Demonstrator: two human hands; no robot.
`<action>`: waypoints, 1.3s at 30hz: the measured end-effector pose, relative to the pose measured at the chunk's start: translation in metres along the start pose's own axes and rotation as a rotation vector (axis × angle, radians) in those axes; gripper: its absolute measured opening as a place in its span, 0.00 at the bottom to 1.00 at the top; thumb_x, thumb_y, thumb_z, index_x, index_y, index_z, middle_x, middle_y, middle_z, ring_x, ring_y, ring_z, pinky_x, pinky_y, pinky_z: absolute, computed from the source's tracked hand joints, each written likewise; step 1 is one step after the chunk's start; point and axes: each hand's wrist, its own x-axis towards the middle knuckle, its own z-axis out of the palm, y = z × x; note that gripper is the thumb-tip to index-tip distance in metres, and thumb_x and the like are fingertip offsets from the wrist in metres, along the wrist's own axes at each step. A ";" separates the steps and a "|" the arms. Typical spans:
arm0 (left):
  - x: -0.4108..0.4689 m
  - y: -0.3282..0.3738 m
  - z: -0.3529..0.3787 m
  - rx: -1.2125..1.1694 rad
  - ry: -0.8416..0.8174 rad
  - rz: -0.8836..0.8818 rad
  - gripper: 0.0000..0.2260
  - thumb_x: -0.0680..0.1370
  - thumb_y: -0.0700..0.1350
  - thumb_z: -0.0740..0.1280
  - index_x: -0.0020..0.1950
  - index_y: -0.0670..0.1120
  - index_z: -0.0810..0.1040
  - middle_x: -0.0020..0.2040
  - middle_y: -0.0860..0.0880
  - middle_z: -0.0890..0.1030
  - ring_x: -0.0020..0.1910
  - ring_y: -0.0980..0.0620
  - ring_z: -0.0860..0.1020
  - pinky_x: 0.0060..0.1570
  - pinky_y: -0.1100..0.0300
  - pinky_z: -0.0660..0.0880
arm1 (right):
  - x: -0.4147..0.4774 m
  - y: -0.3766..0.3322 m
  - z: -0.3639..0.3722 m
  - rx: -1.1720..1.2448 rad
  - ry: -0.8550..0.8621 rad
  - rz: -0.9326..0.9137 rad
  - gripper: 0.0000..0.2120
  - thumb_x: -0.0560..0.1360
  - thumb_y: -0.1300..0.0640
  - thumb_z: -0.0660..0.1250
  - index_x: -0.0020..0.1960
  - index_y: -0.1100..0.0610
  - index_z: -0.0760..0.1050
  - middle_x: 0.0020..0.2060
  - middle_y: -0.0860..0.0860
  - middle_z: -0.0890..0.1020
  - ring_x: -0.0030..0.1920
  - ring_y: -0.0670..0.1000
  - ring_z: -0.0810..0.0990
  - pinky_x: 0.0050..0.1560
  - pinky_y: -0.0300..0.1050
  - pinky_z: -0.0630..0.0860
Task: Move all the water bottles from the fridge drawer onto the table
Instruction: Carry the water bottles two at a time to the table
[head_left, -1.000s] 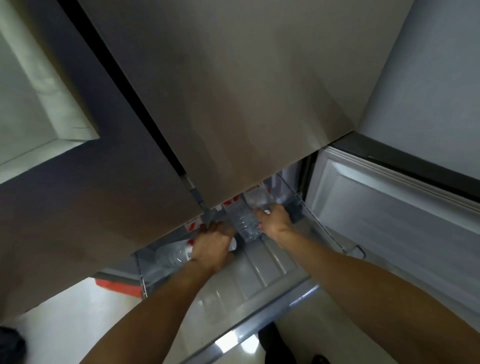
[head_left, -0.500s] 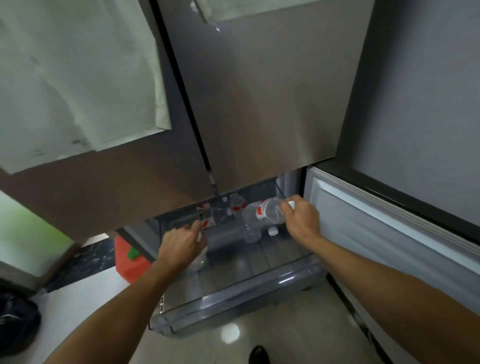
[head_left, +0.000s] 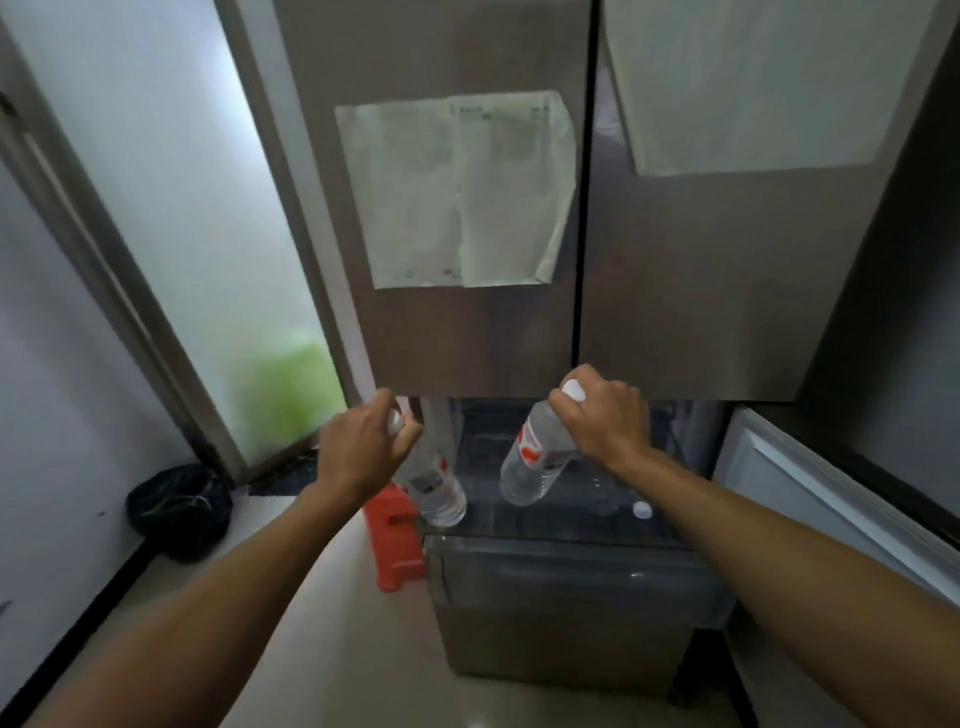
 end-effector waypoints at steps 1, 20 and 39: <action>-0.006 -0.012 -0.014 0.012 0.017 -0.032 0.11 0.73 0.49 0.71 0.40 0.43 0.73 0.29 0.39 0.78 0.24 0.40 0.75 0.27 0.59 0.63 | 0.001 -0.018 0.002 0.015 -0.009 -0.036 0.17 0.71 0.41 0.56 0.46 0.53 0.73 0.35 0.54 0.79 0.36 0.58 0.77 0.36 0.49 0.74; -0.375 -0.301 -0.307 0.431 -0.075 -0.638 0.10 0.73 0.52 0.68 0.40 0.46 0.74 0.32 0.45 0.80 0.29 0.45 0.74 0.31 0.59 0.61 | -0.233 -0.433 0.162 0.229 -0.449 -0.718 0.14 0.75 0.42 0.62 0.43 0.54 0.69 0.36 0.55 0.80 0.32 0.54 0.72 0.28 0.43 0.61; -0.689 -0.462 -0.500 0.652 -0.107 -1.357 0.10 0.77 0.57 0.62 0.40 0.54 0.68 0.32 0.57 0.72 0.28 0.60 0.71 0.27 0.67 0.63 | -0.523 -0.823 0.299 0.492 -0.817 -1.338 0.19 0.75 0.36 0.56 0.46 0.52 0.69 0.31 0.46 0.75 0.29 0.45 0.74 0.27 0.37 0.69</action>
